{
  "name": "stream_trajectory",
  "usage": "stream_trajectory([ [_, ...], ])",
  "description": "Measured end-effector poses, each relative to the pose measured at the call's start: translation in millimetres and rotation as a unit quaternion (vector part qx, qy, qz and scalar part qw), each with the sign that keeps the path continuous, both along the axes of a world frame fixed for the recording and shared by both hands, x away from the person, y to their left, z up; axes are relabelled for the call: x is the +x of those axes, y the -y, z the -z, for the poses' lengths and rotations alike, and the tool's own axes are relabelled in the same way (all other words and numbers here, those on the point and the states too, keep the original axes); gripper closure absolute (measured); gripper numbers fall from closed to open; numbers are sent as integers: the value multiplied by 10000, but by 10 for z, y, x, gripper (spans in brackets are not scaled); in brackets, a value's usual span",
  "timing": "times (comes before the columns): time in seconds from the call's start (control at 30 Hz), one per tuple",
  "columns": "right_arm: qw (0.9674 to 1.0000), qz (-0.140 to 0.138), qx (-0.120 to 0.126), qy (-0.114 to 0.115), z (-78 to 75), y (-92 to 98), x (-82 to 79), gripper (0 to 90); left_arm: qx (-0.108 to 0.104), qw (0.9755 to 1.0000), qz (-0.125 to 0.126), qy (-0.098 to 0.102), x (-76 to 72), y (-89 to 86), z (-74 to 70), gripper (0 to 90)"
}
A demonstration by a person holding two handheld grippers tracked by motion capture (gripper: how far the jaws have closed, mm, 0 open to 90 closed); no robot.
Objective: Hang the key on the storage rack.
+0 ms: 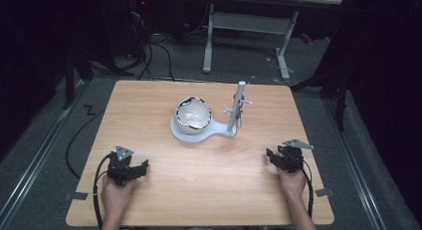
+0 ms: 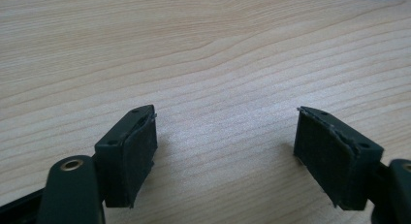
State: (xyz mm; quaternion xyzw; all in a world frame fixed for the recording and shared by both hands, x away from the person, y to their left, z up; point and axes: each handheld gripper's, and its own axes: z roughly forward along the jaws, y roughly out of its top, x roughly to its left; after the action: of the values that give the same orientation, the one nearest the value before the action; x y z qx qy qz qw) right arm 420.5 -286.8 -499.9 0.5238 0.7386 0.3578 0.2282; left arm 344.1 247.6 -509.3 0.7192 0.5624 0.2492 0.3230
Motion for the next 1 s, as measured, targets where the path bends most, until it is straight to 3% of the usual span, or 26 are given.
stream_trajectory([
  [0.5, 9999, 17, -97, -81, 23, -4, 16, 445, -1, 10000, 6, 2, 0, 0, 0, 238],
  [0.67, 9998, 36, -150, -130, 28, -15, 22, 422, -1, 10000, 6, 1, 0, 0, 0, 238],
  [0.77, 9993, 41, -364, -94, 29, -64, 7, 408, -1, 10000, 9, 0, -1, 0, 0, 238],
  [1.0, 9993, 86, -350, -120, 34, -80, -8, 350, -14, 10000, 8, 6, -5, -3, 1, 238],
])
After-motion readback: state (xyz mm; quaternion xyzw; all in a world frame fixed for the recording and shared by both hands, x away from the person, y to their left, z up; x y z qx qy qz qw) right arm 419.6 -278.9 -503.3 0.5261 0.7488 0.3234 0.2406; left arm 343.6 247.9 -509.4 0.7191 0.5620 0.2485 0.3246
